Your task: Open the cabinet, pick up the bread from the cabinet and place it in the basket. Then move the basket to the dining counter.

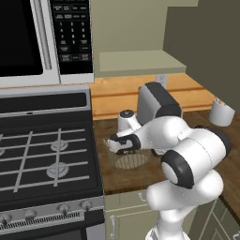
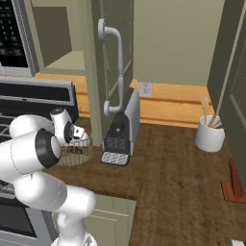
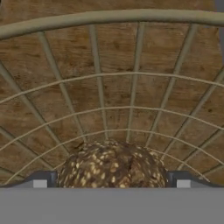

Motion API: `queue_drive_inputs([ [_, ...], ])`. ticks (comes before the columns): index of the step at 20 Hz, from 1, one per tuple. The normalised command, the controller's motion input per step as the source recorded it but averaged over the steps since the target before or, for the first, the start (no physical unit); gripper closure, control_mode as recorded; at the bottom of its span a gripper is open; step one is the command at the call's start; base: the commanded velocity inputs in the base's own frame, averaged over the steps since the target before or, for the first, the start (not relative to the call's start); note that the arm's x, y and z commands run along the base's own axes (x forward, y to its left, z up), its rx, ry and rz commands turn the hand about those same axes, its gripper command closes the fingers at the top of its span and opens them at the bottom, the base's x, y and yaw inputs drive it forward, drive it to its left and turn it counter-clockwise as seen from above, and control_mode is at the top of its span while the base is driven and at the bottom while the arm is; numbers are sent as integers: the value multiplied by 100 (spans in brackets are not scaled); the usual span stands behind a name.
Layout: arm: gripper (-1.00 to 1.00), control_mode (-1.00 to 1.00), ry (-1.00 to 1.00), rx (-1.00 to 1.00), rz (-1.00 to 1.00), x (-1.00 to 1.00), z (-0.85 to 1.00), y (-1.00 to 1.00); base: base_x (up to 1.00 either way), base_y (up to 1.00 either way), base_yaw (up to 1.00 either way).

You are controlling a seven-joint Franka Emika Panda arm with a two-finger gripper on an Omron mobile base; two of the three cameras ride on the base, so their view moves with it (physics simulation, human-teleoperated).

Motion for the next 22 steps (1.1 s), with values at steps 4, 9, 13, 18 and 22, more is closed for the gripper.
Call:
queue_drive_inputs([
  [4,-100,-100,0,0,7,-20,0,3,0,0,0],
  [9,-100,-100,-3,0,3,-10,3,0,0,0,0],
  [13,-100,-100,-17,0,0,4,23,0,0,0,0],
  [18,-100,-100,-26,3,0,4,51,0,0,0,0],
  [22,-100,-100,-19,7,0,6,25,0,0,0,0],
])
